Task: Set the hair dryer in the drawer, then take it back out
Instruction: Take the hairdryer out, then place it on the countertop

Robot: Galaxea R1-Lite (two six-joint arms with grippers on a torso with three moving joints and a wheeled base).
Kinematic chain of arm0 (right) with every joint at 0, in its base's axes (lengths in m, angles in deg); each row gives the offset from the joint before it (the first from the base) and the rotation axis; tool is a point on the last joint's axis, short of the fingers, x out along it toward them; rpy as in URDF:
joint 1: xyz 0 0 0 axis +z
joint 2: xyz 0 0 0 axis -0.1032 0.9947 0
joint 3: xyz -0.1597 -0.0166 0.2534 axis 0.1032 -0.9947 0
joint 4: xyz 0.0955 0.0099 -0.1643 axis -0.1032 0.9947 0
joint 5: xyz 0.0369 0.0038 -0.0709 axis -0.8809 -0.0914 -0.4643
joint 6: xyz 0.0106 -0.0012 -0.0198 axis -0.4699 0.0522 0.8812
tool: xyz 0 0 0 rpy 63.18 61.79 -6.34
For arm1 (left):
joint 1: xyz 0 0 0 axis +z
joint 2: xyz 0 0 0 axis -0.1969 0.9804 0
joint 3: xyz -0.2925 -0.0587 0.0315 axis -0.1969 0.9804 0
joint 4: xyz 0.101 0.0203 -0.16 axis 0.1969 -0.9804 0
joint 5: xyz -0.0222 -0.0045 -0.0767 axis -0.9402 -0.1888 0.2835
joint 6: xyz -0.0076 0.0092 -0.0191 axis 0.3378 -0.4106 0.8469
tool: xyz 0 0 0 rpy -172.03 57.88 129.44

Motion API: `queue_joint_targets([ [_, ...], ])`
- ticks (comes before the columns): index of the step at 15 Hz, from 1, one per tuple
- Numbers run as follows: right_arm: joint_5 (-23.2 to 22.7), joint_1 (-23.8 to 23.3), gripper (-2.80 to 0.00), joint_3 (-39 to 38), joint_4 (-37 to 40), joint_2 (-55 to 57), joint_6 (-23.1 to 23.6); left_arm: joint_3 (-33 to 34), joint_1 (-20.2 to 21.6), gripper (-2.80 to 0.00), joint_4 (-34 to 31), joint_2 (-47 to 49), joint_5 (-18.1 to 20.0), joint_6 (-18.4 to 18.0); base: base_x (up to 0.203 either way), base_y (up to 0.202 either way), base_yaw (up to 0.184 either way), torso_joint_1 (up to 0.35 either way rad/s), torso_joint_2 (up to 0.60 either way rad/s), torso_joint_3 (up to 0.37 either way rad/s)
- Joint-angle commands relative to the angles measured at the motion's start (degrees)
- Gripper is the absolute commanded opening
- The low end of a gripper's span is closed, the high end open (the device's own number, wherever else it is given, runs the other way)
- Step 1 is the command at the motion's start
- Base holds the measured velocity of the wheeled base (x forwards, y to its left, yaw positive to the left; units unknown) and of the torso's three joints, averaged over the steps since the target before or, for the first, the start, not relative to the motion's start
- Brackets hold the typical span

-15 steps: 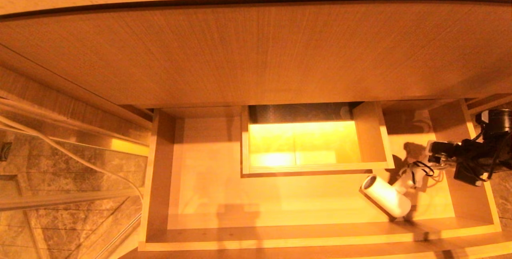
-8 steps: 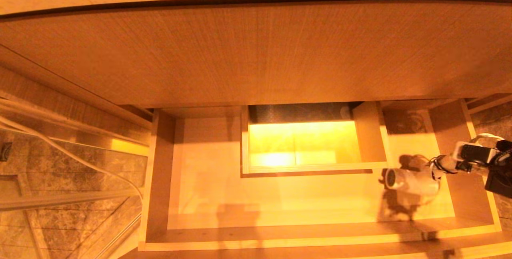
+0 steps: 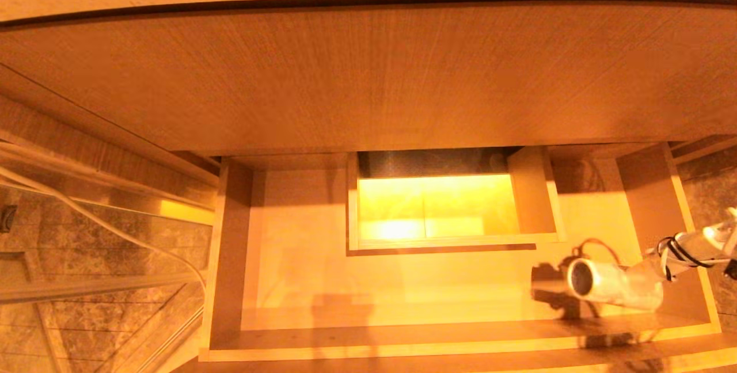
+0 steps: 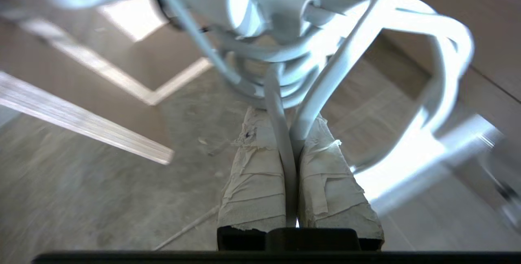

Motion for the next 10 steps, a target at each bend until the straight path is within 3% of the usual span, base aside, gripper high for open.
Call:
queue_joint_targets([
  [1,0.0,0.1,-2.80,-2.7,-1.0,-10.4,-0.9,0.0,0.0,-2.80,0.0,0.0,0.0,0.0,0.000,0.000,0.000,0.000,0.00,0.000],
  [10,0.1,0.3,-2.80,-4.8,-2.5,-35.3,-9.4,0.0,0.0,-2.80,0.0,0.0,0.0,0.0,0.000,0.000,0.000,0.000,0.00,0.000],
])
